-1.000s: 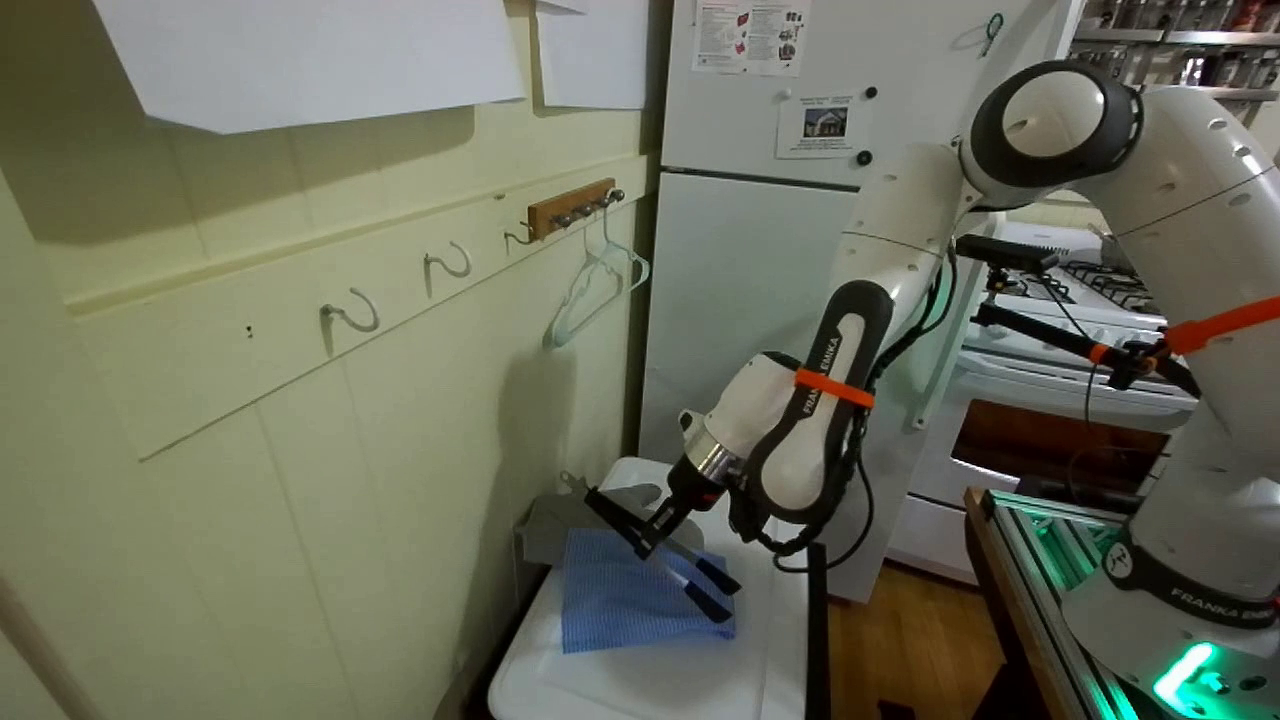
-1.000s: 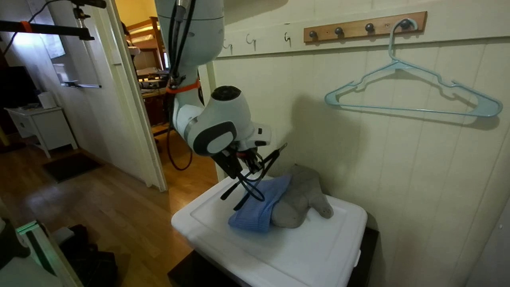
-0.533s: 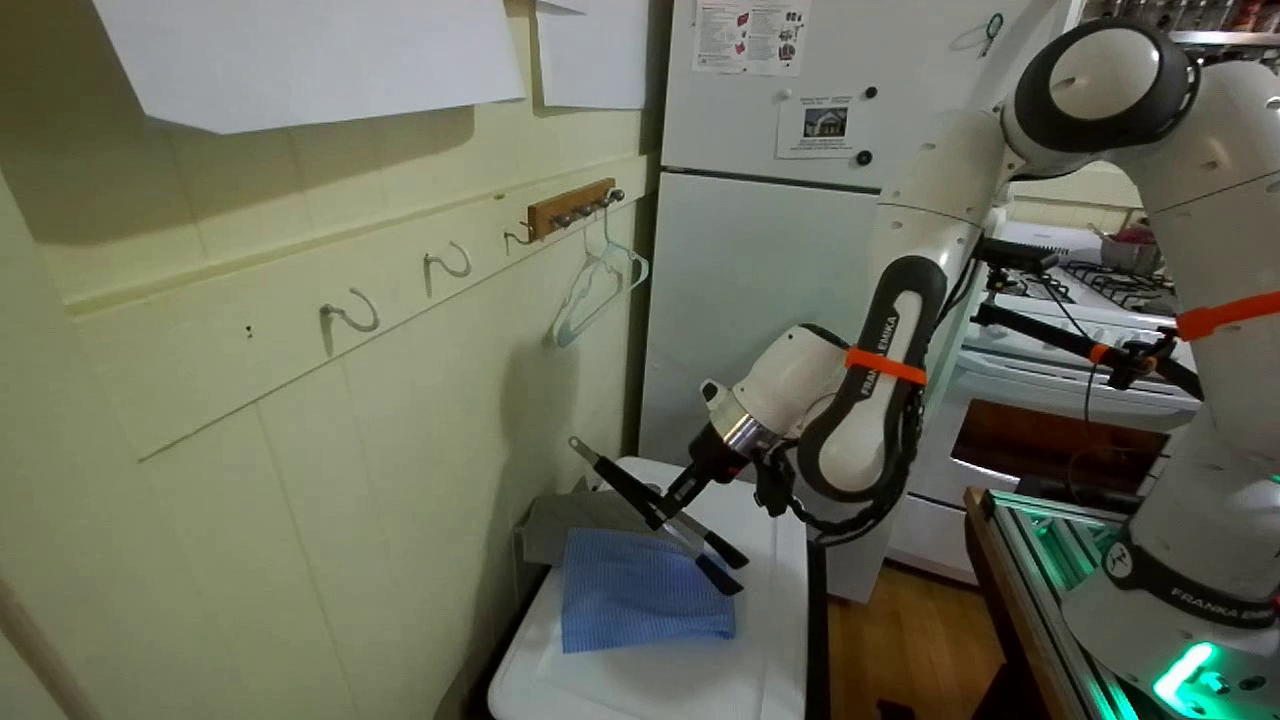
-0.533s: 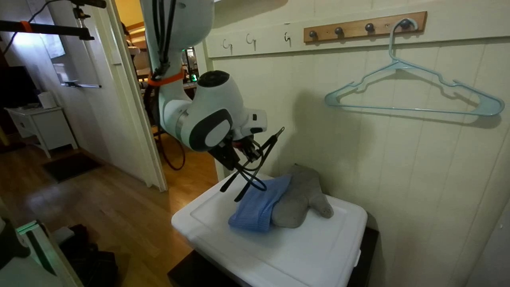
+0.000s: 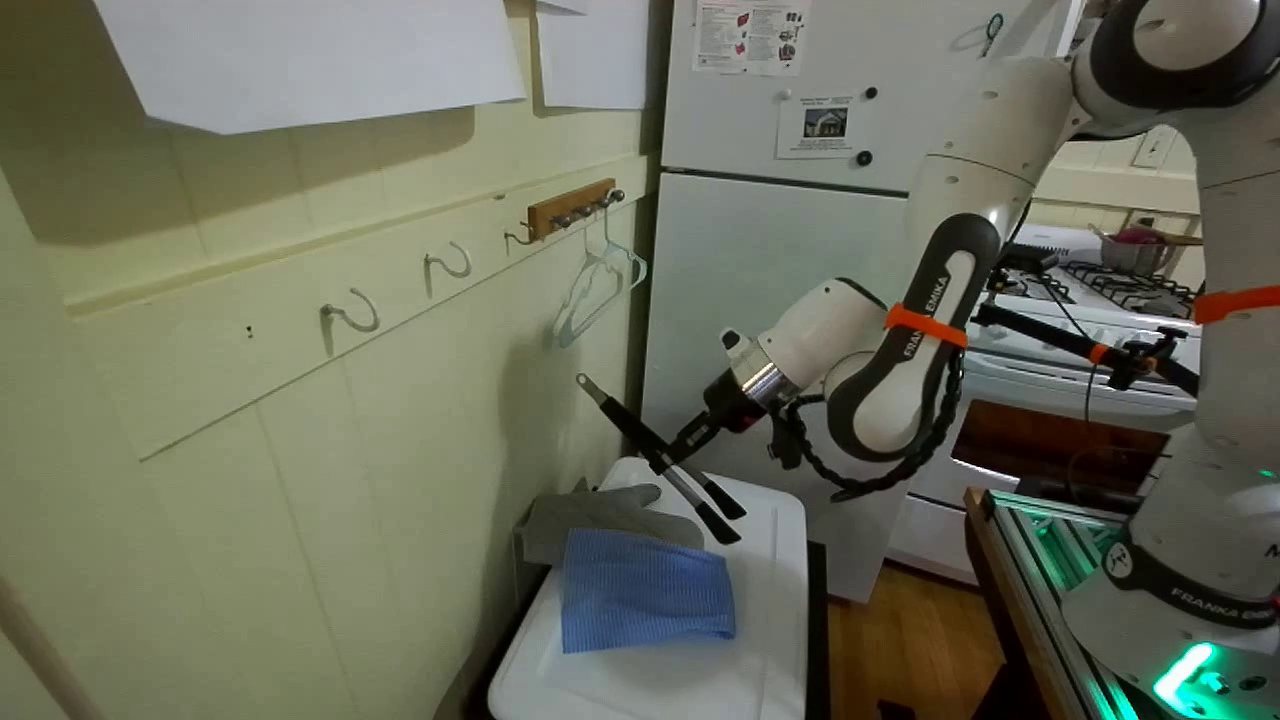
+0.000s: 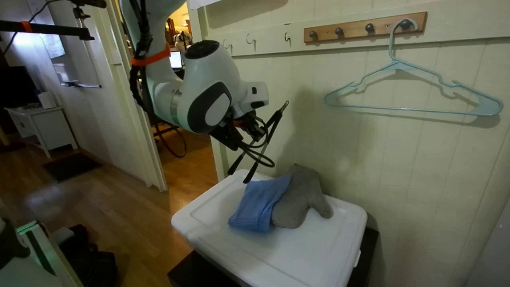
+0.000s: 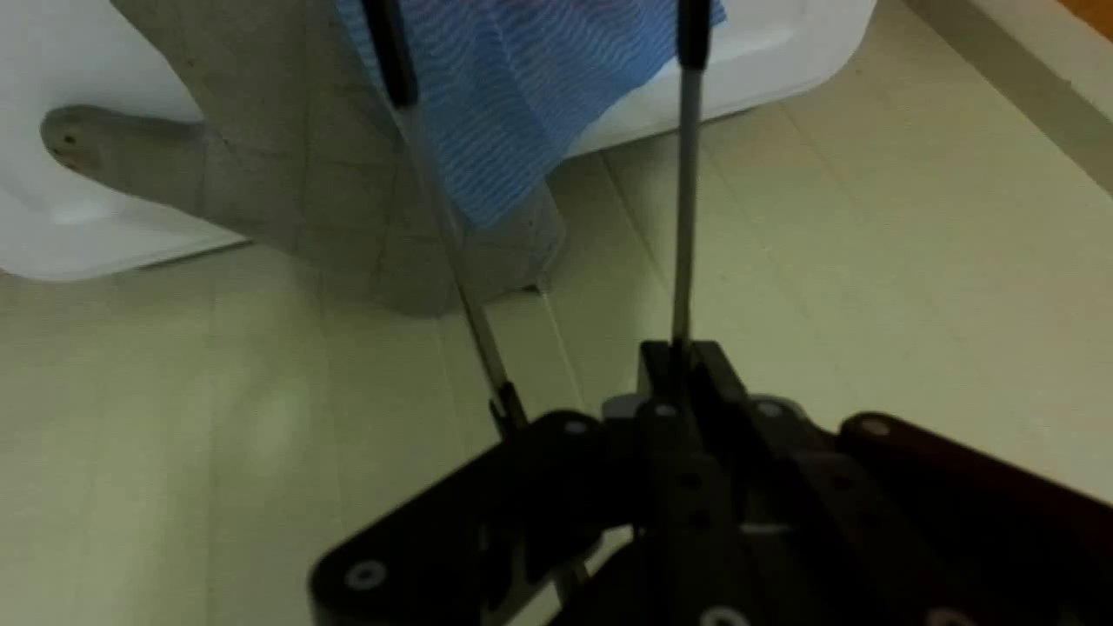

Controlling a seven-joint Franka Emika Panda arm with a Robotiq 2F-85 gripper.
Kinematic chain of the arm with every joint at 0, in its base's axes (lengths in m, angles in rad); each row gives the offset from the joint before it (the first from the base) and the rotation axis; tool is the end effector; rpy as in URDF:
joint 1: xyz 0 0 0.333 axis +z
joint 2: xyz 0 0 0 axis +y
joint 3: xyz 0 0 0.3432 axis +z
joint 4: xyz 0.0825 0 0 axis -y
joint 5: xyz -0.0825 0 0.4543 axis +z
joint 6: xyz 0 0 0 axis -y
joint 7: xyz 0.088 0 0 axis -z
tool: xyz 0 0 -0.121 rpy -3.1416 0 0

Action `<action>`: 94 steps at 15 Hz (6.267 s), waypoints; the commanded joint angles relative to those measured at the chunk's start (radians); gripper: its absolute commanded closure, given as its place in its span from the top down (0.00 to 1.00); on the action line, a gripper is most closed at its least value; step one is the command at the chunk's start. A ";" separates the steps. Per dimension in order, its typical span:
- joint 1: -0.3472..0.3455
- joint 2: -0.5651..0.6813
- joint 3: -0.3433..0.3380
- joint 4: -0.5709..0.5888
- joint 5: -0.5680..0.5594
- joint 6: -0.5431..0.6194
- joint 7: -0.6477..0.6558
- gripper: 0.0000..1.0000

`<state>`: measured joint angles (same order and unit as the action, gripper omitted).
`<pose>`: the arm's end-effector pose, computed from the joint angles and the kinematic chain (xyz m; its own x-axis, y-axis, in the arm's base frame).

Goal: Hang the tongs on the first white hook from the right.

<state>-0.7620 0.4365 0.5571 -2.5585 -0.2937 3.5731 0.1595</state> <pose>0.5175 -0.0504 0.1611 0.7697 -0.2226 0.5984 -0.0809 -0.9637 -0.2545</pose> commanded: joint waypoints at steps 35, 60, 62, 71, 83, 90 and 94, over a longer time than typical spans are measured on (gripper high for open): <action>-0.307 -0.381 0.228 0.074 -0.446 0.111 0.437 0.02; -0.212 -0.180 0.199 0.247 -0.345 0.119 0.192 0.02; -0.193 -0.161 0.192 0.258 -0.316 0.115 0.156 0.02; -0.104 -0.090 0.155 0.308 -0.226 0.106 0.055 0.02; 0.052 -0.027 0.061 0.383 -0.071 0.088 -0.048 0.02; 0.105 -0.016 0.015 0.397 -0.037 0.078 -0.070 0.02; 0.123 -0.017 -0.008 0.390 -0.025 0.067 -0.068 0.02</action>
<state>-0.6661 0.4171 0.5705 -2.1815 -0.3567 3.6808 0.1109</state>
